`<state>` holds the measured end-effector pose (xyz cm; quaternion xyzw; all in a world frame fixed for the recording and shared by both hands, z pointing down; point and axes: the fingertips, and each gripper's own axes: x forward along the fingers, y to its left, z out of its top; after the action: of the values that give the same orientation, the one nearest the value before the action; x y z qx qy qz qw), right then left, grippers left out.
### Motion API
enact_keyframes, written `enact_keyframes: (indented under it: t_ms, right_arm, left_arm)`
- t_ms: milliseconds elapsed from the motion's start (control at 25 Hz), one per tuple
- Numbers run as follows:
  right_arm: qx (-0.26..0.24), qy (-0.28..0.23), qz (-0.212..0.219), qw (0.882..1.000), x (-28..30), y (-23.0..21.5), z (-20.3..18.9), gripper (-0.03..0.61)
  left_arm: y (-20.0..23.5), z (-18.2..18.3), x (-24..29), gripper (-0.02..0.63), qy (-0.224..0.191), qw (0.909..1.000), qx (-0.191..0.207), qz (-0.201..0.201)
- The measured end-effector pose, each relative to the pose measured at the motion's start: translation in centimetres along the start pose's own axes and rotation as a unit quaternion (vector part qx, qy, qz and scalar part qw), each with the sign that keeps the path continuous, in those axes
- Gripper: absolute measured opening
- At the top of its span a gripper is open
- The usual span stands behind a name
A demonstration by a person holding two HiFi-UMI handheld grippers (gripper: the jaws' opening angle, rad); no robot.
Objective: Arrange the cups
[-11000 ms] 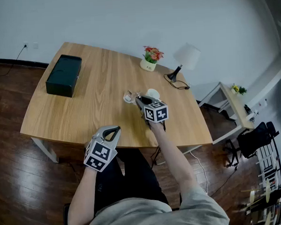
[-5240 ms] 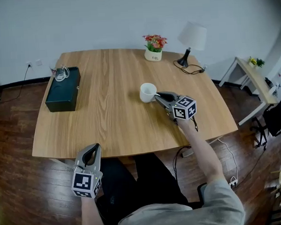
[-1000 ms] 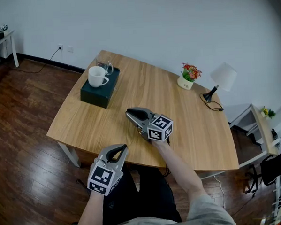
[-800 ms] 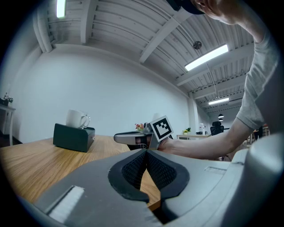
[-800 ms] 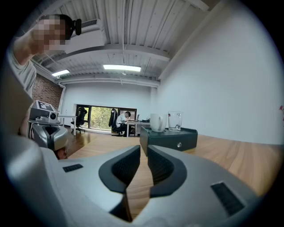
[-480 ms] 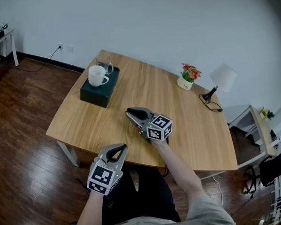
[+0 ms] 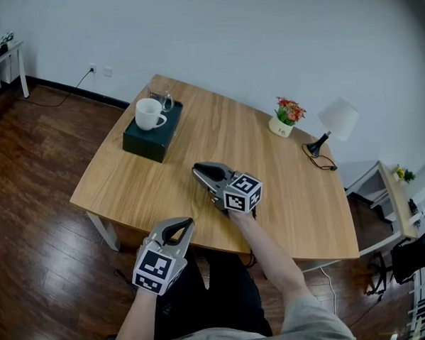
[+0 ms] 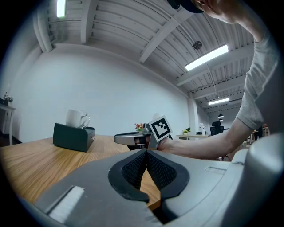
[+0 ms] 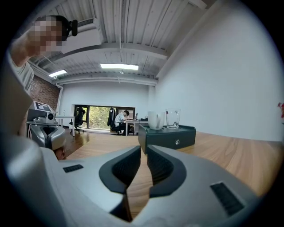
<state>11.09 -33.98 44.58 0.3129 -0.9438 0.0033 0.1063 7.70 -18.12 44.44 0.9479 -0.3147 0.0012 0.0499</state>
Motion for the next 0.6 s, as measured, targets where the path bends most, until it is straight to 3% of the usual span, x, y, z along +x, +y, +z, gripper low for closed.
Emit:
enact_keyframes:
  t_ms: [600]
  right_arm:
    - [0.001,0.0,0.0,1.0,-0.1,0.17,0.08,0.048]
  left_arm:
    - [-0.12,0.03,-0.08,0.005,0.0,1.0,0.001,-0.002]
